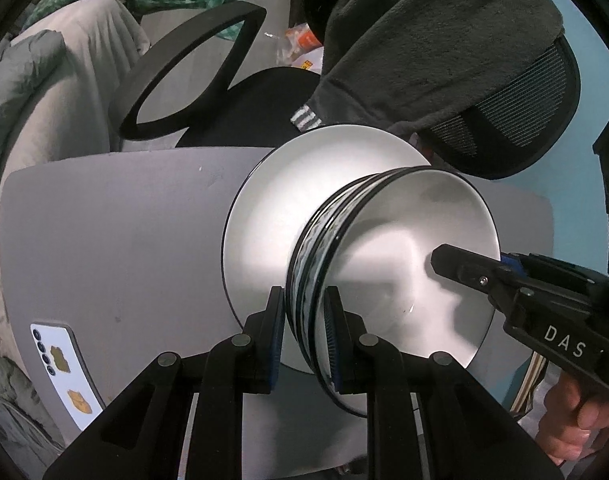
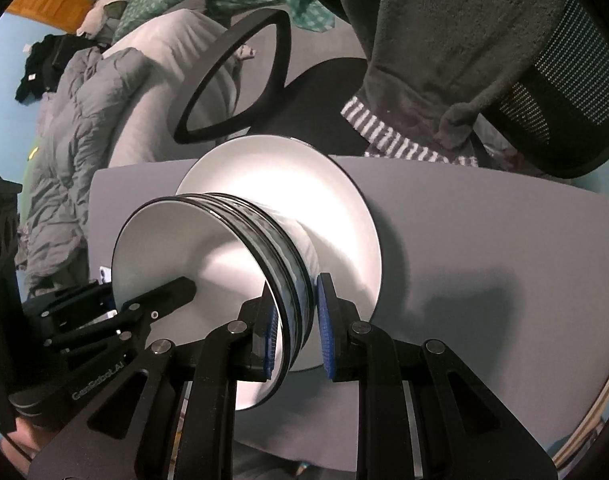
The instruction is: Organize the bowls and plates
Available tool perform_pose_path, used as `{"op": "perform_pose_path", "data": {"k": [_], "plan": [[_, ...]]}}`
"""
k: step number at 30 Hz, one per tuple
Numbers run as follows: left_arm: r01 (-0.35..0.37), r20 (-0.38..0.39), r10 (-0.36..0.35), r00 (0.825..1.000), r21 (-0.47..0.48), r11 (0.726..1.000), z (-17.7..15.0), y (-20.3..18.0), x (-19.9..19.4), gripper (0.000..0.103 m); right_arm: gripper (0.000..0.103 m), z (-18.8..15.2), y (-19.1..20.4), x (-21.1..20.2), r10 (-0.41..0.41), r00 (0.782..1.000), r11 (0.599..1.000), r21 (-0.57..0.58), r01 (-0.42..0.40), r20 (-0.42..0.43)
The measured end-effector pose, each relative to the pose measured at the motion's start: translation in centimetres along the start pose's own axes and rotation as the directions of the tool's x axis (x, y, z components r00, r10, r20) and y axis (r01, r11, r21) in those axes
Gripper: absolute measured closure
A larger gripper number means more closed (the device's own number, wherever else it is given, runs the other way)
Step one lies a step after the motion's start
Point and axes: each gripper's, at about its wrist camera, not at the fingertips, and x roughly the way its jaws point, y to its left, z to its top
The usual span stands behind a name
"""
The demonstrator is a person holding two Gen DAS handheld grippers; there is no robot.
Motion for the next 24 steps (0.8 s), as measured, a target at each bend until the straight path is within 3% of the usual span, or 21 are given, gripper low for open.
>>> {"op": "perform_pose_path", "data": {"k": [6,13,15,17,20,24], "plan": [[-0.014,0.015,0.014,1.000,0.017,1.000,-0.3,-0.1,0.0,0.084,0.084,0.0,0.4,0.0,-0.017,1.000,1.000,-0.006,0.017,-0.002],[-0.080,0.079,0.076,0.994,0.054,0.995,-0.7,-0.6,-0.7,0.082,0.082,-0.3,0.7,-0.2,-0.050,0.998,0.999,-0.019,0.050,0.032],[-0.090,0.091,0.086,0.992,0.040,0.995,-0.7,-0.4,-1.0,0.079,0.078,-0.4,0.9,-0.7,-0.075,0.996,0.997,-0.027,0.077,0.057],[-0.101,0.122,0.097,0.988,0.023,0.995,-1.0,-0.2,-1.9,0.077,0.065,-0.6,1.1,-1.3,-0.092,0.993,0.995,-0.031,0.094,0.077],[-0.100,0.187,0.097,0.978,0.009,0.995,-1.4,0.0,-3.8,0.076,0.059,-0.9,1.4,-2.8,-0.126,0.984,0.990,-0.044,0.133,0.125],[-0.092,0.288,0.090,0.953,-0.005,0.996,-2.2,0.1,-7.0,0.065,0.054,-1.6,1.9,-5.5,-0.170,0.965,0.981,-0.058,0.185,0.202]]}}
